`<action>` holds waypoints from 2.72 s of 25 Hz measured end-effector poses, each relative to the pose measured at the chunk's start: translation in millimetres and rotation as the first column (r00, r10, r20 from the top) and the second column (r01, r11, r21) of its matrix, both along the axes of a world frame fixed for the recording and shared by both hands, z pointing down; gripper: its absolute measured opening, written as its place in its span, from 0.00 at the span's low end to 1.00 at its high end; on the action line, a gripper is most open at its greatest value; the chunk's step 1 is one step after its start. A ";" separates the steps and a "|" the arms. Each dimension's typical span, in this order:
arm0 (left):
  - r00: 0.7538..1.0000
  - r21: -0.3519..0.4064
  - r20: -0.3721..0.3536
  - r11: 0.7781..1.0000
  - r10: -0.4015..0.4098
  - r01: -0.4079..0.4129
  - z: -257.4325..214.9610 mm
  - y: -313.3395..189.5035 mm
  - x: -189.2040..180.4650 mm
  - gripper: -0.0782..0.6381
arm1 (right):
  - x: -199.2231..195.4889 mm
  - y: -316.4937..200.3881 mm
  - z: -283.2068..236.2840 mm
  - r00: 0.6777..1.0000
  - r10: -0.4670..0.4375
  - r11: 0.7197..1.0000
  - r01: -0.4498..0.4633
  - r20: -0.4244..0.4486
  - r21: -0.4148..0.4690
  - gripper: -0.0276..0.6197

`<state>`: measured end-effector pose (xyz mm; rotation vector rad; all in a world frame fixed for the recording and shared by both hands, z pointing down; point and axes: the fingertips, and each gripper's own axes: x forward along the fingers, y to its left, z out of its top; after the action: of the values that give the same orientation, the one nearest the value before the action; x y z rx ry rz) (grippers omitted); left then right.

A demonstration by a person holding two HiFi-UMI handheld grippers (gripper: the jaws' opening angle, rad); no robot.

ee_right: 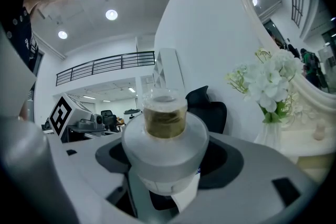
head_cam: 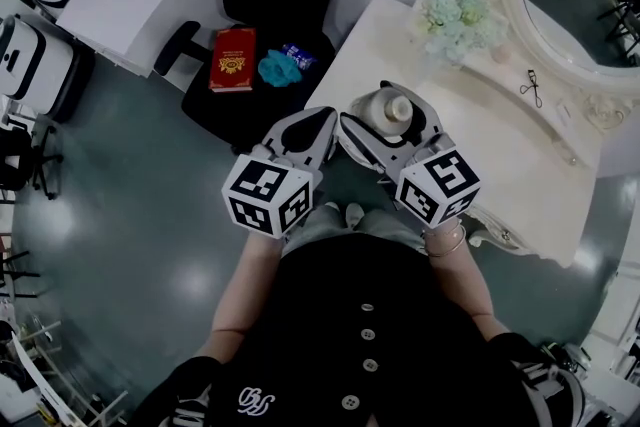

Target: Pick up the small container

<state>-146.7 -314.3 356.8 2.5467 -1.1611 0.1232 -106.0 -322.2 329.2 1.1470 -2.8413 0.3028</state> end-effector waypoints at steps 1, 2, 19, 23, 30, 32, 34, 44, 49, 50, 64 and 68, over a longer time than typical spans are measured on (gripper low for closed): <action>1.000 -0.005 -0.001 1.000 -0.001 0.001 1.0 -0.3 -0.1 0.12 | 0.0 0.6 -0.3 1.000 -0.002 1.000 0.002 -0.002 0.001 0.57; 1.000 -0.009 -0.003 1.000 -0.002 0.002 1.7 -0.5 -0.1 0.12 | 0.0 1.1 -0.7 1.000 -0.004 1.000 0.004 -0.004 0.004 0.57; 1.000 -0.023 -0.011 1.000 0.011 -0.012 5.5 1.2 9.5 0.12 | 7.6 0.2 8.9 1.000 0.006 1.000 -0.006 -0.012 -0.014 0.57; 1.000 -0.027 -0.011 0.999 0.020 -0.020 6.4 2.4 13.3 0.12 | 10.0 -0.9 10.0 1.000 0.012 1.000 -0.013 -0.017 -0.017 0.57; 1.000 -0.023 -0.022 1.000 0.012 -0.012 4.9 0.7 15.8 0.12 | 13.6 -2.2 11.6 1.000 0.024 0.999 -0.024 -0.019 -0.025 0.57; 1.000 -0.023 -0.025 1.000 0.012 -0.013 4.4 0.3 16.3 0.12 | 14.3 -1.9 11.8 1.000 0.026 0.999 -0.026 -0.017 -0.027 0.57; 1.000 -0.022 -0.024 1.000 0.013 -0.014 4.4 0.2 16.8 0.12 | 14.8 -1.7 12.5 0.999 0.026 0.999 -0.026 -0.019 -0.027 0.57; 0.999 -0.028 -0.024 0.999 0.026 -0.026 6.5 -1.7 21.4 0.12 | 19.7 -3.9 14.0 0.999 0.034 0.999 -0.035 -0.016 -0.033 0.57; 0.999 -0.031 -0.024 0.999 0.030 -0.031 6.7 -0.9 22.5 0.12 | 18.0 -3.0 14.2 1.000 0.028 0.999 -0.028 -0.013 -0.038 0.57; 0.999 -0.032 -0.024 0.999 0.030 -0.031 6.8 -1.1 22.6 0.12 | 18.0 -3.2 14.1 1.000 0.027 0.999 -0.028 -0.013 -0.037 0.57; 0.999 -0.034 -0.024 0.998 0.047 -0.047 7.7 -0.1 26.4 0.12 | 22.4 -4.9 15.0 0.999 0.042 0.999 -0.042 -0.011 -0.034 0.57; 0.998 -0.032 -0.022 0.998 0.050 -0.051 7.2 -0.5 27.1 0.12 | 23.6 -4.9 15.2 0.999 0.044 0.998 -0.044 -0.014 -0.033 0.57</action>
<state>-119.6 -314.8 364.0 2.5436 -1.0783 0.1261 -82.4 -327.1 344.4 1.2019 -2.7919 0.3418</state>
